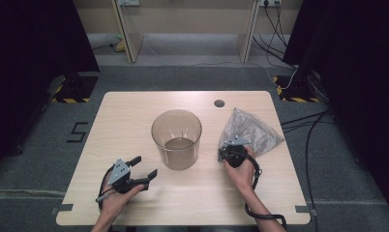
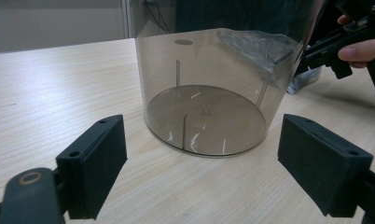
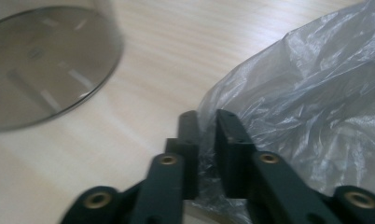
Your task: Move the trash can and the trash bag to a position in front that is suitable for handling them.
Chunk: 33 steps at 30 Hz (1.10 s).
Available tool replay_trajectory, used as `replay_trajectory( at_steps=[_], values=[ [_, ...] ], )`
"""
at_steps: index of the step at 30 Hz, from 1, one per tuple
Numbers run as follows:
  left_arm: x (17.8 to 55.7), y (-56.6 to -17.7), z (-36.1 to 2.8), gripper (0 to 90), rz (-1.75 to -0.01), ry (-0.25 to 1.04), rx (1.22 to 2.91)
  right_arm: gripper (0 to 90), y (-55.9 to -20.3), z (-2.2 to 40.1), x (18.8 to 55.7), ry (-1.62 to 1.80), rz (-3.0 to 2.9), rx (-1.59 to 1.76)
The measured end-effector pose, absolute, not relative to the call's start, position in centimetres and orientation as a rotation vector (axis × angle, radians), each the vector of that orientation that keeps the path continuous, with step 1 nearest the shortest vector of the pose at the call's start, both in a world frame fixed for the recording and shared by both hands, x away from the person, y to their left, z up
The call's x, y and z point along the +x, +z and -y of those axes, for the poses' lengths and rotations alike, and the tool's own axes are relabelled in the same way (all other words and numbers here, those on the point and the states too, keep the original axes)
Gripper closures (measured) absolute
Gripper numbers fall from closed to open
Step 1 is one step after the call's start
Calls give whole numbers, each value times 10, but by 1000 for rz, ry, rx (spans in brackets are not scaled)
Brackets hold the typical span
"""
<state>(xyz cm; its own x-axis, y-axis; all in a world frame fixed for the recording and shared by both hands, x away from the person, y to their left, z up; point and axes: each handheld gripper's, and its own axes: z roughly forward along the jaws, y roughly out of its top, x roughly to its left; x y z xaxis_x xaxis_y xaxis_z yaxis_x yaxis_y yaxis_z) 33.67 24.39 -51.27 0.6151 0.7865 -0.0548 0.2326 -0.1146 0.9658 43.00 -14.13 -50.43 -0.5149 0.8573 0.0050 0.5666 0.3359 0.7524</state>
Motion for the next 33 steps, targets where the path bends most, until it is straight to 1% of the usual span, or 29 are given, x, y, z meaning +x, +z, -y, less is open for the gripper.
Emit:
replay_trajectory(
  at_steps=[1,2,5,6,8,9,11,13,14,15,16,17,18,19,20,23,28,29,33],
  values=[
    [336,-513,-244,147,-855,580,1658,856,-504,141,427,1009,-2232,1228],
    [335,-513,-243,147,-858,573,1653,873,-503,144,414,1014,-2306,1161],
    [334,-512,-244,147,-858,572,1650,859,-501,150,402,1011,-2387,1096],
    [334,-512,-244,147,-859,574,1650,833,-499,155,396,999,-2425,1069],
    [334,-512,-244,146,-859,575,1650,735,-495,175,381,989,-2474,1052],
    [334,-512,-244,147,-859,577,1649,634,-490,191,372,1013,-2452,1092],
    [334,-511,-243,146,-859,575,1652,545,-482,212,367,1080,-2379,1176],
    [334,-511,-242,147,-858,574,1651,483,-475,229,369,1123,-2290,1257],
    [334,-511,-242,147,-858,574,1651,483,-475,229,369,1123,-2290,1257],
    [334,-511,-241,147,-862,561,1653,445,-469,246,378,1134,-2161,1361],
    [334,-511,-241,147,-862,561,1653,445,-469,246,378,1134,-2161,1361],
    [334,-512,-241,147,-863,557,1654,415,-468,253,390,1096,-2077,1427],
    [334,-512,-241,147,-863,557,1654,415,-468,253,390,1096,-2077,1427],
    [335,-512,-241,147,-865,556,1654,400,-472,252,404,1058,-2053,1469],
    [335,-513,-241,147,-868,555,1650,400,-472,252,404,1058,-2053,1469],
    [337,-513,-243,148,-851,580,1646,370,-479,244,420,1024,-2047,1496],
    [339,-512,-244,148,-845,590,1636,362,-482,238,422,1026,-2048,1497],
    [338,-511,-243,148,-866,566,1628,358,-483,237,422,1023,-2055,1494],
    [340,-512,-243,148,-873,563,1626,356,-480,240,420,1036,-2033,1495]
  ],
)
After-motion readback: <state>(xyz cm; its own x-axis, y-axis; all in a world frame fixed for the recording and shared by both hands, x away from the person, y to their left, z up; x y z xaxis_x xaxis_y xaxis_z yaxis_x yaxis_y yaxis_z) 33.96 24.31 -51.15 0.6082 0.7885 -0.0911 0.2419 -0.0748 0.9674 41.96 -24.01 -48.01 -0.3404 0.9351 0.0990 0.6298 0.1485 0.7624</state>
